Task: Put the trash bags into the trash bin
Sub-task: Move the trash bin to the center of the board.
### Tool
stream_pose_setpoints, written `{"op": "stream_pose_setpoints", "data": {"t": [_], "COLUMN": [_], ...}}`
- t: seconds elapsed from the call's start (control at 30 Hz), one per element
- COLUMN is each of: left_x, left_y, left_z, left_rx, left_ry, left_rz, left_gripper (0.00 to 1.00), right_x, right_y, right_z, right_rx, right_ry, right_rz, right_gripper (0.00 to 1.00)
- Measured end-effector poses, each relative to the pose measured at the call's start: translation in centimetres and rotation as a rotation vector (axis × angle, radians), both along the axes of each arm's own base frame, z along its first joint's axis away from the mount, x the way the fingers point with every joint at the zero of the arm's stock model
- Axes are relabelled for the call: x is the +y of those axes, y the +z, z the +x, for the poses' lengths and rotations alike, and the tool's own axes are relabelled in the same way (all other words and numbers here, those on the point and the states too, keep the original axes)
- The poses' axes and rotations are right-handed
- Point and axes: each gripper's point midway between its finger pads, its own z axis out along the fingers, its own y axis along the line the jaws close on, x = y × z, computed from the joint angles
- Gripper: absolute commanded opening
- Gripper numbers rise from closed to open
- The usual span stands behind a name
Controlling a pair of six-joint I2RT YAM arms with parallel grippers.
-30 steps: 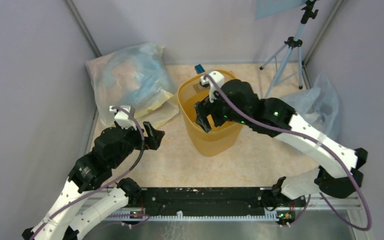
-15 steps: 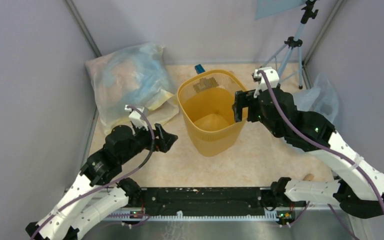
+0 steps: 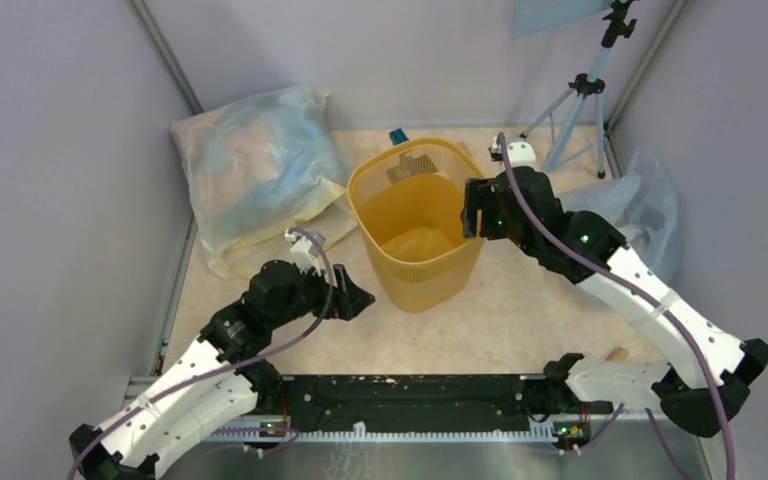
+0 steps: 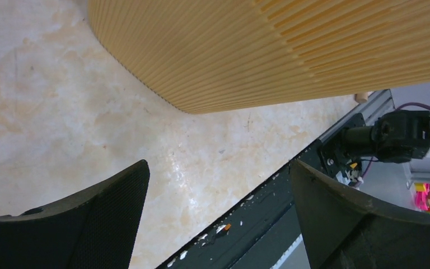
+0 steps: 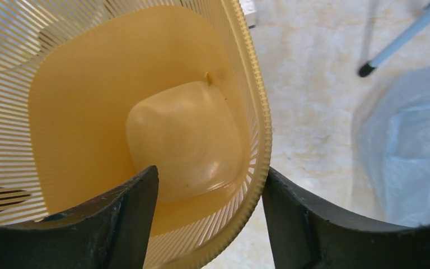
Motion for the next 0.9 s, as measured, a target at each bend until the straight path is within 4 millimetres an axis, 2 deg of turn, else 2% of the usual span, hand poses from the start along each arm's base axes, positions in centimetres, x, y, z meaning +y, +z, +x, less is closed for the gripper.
{"op": "stream_pose_setpoints", "data": {"t": [0.13,0.33,0.43,0.5,0.6,0.8,0.9], "left_x": [0.7,2.3,3.2,3.5,3.4,2.9,2.6], "left_y": [-2.8,-4.0,-4.6,-5.1,-5.6,-7.5,-8.4], "left_z": [0.4,2.5,3.3,3.7,4.3,6.0,7.4], "left_rx": [0.049,0.035,0.035,0.041,0.038,0.042,0.057], "left_ry": [0.063,0.201,0.253,0.268,0.281,0.310,0.337], "left_rz": [0.025,0.093,0.129,0.149,0.159,0.159,0.151], "left_gripper": [0.99,0.99,0.99,0.99,0.99,0.99,0.99], "right_x": [3.6,9.8,11.0,10.7,9.2,3.6,0.5], "right_y": [-1.0,-2.0,-2.2,-1.8,0.2,6.7,7.9], "right_z": [1.0,4.2,5.3,5.2,4.6,0.9,-1.2], "right_rx": [0.043,0.093,0.089,0.076,0.013,-0.174,-0.238], "right_ry": [0.079,0.176,0.185,0.181,0.165,0.111,0.074], "right_rz": [0.076,0.130,0.135,0.131,0.145,0.237,0.272], "right_gripper": [0.64,0.83,0.90,0.91,0.91,0.91,0.91]}}
